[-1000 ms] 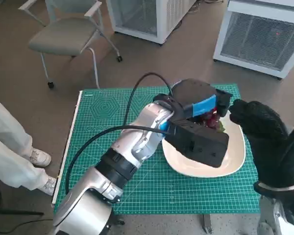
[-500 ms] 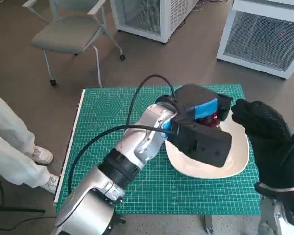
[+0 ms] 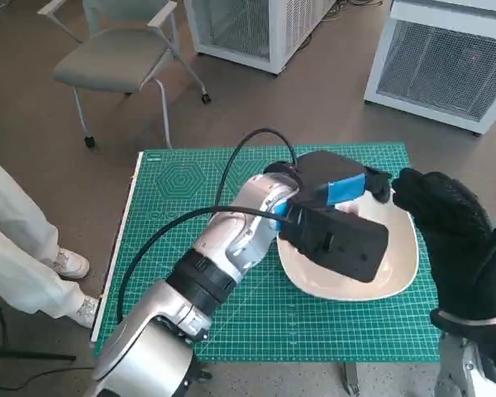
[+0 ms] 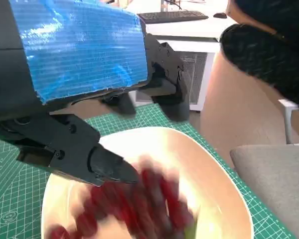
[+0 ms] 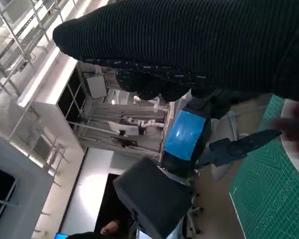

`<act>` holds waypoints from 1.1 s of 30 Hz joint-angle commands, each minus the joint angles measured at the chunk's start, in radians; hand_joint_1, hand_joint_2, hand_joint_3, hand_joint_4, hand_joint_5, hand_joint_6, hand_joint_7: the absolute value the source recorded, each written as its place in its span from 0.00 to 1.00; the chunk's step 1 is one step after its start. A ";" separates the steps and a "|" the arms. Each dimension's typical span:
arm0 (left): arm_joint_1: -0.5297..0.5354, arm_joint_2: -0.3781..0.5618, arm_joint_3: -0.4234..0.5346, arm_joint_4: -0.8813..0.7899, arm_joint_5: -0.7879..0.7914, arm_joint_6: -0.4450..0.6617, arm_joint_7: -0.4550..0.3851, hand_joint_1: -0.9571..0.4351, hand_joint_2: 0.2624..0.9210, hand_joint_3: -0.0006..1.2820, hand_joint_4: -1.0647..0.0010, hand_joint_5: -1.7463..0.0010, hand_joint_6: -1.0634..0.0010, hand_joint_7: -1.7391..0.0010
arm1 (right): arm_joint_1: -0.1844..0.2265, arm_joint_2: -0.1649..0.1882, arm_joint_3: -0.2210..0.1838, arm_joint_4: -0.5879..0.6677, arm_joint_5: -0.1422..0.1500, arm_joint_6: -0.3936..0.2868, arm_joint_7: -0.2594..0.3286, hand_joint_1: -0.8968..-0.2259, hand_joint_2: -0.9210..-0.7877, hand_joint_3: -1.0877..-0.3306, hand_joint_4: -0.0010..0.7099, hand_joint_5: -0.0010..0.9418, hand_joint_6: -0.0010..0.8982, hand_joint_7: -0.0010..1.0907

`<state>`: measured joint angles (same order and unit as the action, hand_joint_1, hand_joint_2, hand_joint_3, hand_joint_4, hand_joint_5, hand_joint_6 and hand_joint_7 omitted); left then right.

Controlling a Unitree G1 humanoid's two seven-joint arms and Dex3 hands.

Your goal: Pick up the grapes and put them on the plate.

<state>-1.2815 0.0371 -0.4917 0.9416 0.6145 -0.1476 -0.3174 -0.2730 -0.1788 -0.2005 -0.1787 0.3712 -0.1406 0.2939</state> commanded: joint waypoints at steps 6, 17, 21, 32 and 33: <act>-0.006 -0.007 0.023 0.026 -0.026 0.005 0.039 0.34 1.00 0.01 0.91 1.00 0.75 0.96 | 0.020 0.003 0.000 0.008 -0.005 0.007 -0.007 0.85 0.00 0.65 0.68 0.85 0.29 0.88; 0.035 0.026 0.049 -0.004 -0.051 0.027 0.035 0.35 1.00 0.01 0.90 1.00 0.74 0.97 | 0.024 0.004 0.006 0.004 -0.008 0.009 -0.008 0.85 0.00 0.65 0.69 0.85 0.29 0.88; 0.084 0.064 0.084 -0.067 -0.083 0.020 0.028 0.36 1.00 0.01 0.90 1.00 0.74 0.97 | 0.023 0.004 0.009 0.003 -0.009 0.012 -0.009 0.85 0.00 0.65 0.69 0.85 0.29 0.88; 0.326 0.142 0.331 -0.223 -0.414 -0.152 -0.037 0.37 1.00 0.02 0.82 0.98 0.69 0.97 | 0.014 0.003 0.015 0.002 -0.007 0.026 -0.008 0.84 0.00 0.65 0.69 0.84 0.29 0.88; 0.347 0.145 0.354 -0.230 -0.451 -0.166 -0.052 0.37 1.00 0.02 0.80 0.98 0.68 0.97 | 0.014 0.003 0.016 0.001 -0.007 0.027 -0.008 0.84 0.00 0.65 0.69 0.84 0.29 0.88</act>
<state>-1.0039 0.1623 -0.2065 0.7403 0.2606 -0.2675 -0.3332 -0.2695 -0.1770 -0.1910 -0.1799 0.3682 -0.1336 0.2917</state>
